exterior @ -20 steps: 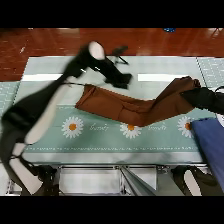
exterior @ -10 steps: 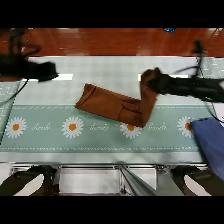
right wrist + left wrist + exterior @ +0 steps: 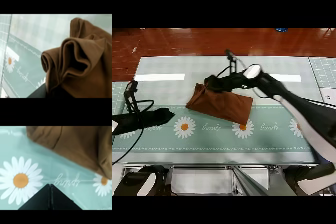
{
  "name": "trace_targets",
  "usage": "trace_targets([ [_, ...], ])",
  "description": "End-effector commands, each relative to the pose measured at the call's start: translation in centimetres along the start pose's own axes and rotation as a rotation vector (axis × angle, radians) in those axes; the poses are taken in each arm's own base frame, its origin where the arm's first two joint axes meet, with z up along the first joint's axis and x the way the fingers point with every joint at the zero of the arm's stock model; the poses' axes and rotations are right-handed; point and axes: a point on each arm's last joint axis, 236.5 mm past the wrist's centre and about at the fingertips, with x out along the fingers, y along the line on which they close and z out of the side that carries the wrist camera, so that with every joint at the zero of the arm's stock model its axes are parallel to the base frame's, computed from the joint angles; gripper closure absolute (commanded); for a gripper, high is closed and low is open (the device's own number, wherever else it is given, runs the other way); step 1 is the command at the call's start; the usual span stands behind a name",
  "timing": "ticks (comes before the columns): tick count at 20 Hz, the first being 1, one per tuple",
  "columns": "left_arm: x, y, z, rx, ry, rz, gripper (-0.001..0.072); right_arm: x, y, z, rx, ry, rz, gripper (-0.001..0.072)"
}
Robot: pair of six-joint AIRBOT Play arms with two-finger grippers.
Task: Fold the shirts.
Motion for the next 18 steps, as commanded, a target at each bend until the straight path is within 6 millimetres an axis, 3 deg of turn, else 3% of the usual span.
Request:
trace_targets([
  [1,0.6,0.3,-0.3,-0.008,-0.018,-0.013,0.069,4.8,0.0,-1.2,0.036,0.041,0.017,0.0296],
  [2,0.7,0.3,0.1,-0.01,-0.034,-0.012,0.069,4.9,0.0,-1.3,0.025,0.047,0.02,0.0301],
  [4,0.9,0.4,0.7,-0.017,-0.054,-0.011,0.069,3.3,0.2,-1.1,0.037,0.082,0.04,0.0302],
  [6,1.2,0.6,1.2,-0.024,-0.066,-0.007,0.069,-0.9,0.2,-0.5,0.028,0.143,0.057,0.0304],
  [9,1.4,0.8,1.2,-0.029,-0.063,-0.003,0.069,-11.8,-2.0,1.8,-0.041,0.143,-0.083,0.0304],
  [11,1.4,0.8,1.2,-0.028,-0.062,-0.003,0.069,-20.8,-6.7,3.1,-0.057,0.043,-0.408,0.0304],
  [12,1.4,0.8,1.2,-0.029,-0.062,-0.004,0.069,-26.0,-10.3,2.8,-0.018,-0.036,-0.639,0.0304],
  [13,1.4,0.7,1.2,-0.031,-0.062,-0.006,0.069,-30.6,-13.5,1.7,0.047,-0.124,-0.837,0.0304],
  [14,1.4,0.7,1.2,-0.031,-0.062,-0.006,0.069,-33.4,-15.7,0.1,0.116,-0.214,-0.955,0.0304],
  [15,1.4,0.7,1.2,-0.031,-0.062,-0.006,0.069,-33.8,-17.2,-1.9,0.167,-0.282,-0.971,0.0304],
  [16,1.4,0.7,1.2,-0.032,-0.063,-0.007,0.069,-32.3,-18.0,-3.8,0.2,-0.309,-0.914,0.0304],
  [18,1.4,0.6,1.2,-0.035,-0.062,-0.012,0.069,-27.1,-19.2,-7.6,0.312,-0.311,-0.737,0.0304],
])
